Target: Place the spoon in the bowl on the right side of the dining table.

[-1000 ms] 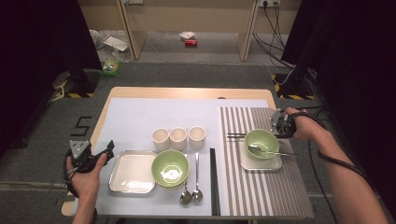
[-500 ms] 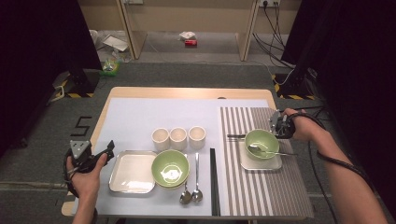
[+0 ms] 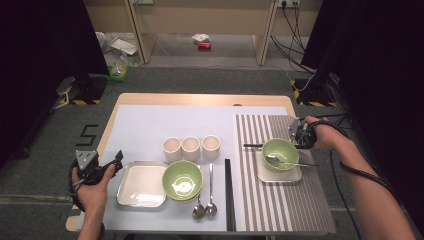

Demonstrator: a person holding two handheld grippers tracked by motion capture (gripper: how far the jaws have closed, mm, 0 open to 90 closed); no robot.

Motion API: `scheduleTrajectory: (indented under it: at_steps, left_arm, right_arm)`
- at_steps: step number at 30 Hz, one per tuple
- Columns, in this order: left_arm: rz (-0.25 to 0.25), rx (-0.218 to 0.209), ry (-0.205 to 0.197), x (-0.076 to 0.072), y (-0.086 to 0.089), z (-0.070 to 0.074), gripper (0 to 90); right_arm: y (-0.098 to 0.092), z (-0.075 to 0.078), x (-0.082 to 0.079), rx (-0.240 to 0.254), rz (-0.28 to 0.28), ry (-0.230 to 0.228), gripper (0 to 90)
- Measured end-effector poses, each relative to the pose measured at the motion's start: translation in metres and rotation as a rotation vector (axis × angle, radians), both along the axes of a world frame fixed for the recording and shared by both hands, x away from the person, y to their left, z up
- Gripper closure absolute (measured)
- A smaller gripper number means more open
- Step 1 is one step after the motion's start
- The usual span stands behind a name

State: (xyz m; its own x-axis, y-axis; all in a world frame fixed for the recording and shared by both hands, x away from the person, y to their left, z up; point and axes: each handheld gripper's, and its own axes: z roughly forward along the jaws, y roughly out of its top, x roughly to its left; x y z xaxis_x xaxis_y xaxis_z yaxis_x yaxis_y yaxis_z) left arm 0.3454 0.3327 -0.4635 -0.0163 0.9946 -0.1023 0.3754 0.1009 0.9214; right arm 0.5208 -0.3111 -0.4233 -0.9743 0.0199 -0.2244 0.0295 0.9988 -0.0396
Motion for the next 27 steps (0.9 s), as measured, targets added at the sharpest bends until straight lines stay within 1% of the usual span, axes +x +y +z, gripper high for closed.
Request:
scheduleTrajectory:
  at_steps: [3,4,9,13,14,17,24,27]
  left_arm:
    - [0.000,-0.001,-0.002,0.0002,0.0001,-0.0003,14.0]
    - [0.000,-0.001,-0.001,0.0003,0.0000,-0.0004,14.0]
    - [-0.002,-0.001,0.001,0.0002,-0.0001,-0.0001,14.0]
    - [0.000,-0.002,-0.001,0.0001,0.0003,-0.0002,14.0]
    - [0.000,-0.002,-0.001,0.0002,0.0002,-0.0003,14.0]
    - [-0.001,-0.001,0.000,0.0004,-0.0002,-0.0003,14.0]
    - [0.000,-0.001,0.000,0.0002,0.0000,-0.0002,14.0]
    - [-0.002,-0.001,0.001,0.0003,-0.0001,0.0000,14.0]
  right_arm:
    - [0.0001,0.0005,0.0008,-0.003,0.007,-0.004,85.7]
    - [0.0007,0.0013,0.0008,-0.014,0.007,-0.005,85.7]
    - [0.0021,0.0005,0.0007,-0.015,0.003,0.000,85.7]
    - [0.0031,0.0007,0.0011,-0.023,0.009,0.000,85.5]
    - [0.0035,0.0010,0.0020,-0.026,0.019,0.005,85.4]
    - [0.0040,0.0001,0.0011,-0.024,0.003,0.008,85.0]
    - [0.0054,0.0015,0.0020,-0.039,0.012,0.003,83.0]
    - [0.0050,0.0017,0.0022,-0.034,0.009,0.014,82.7]
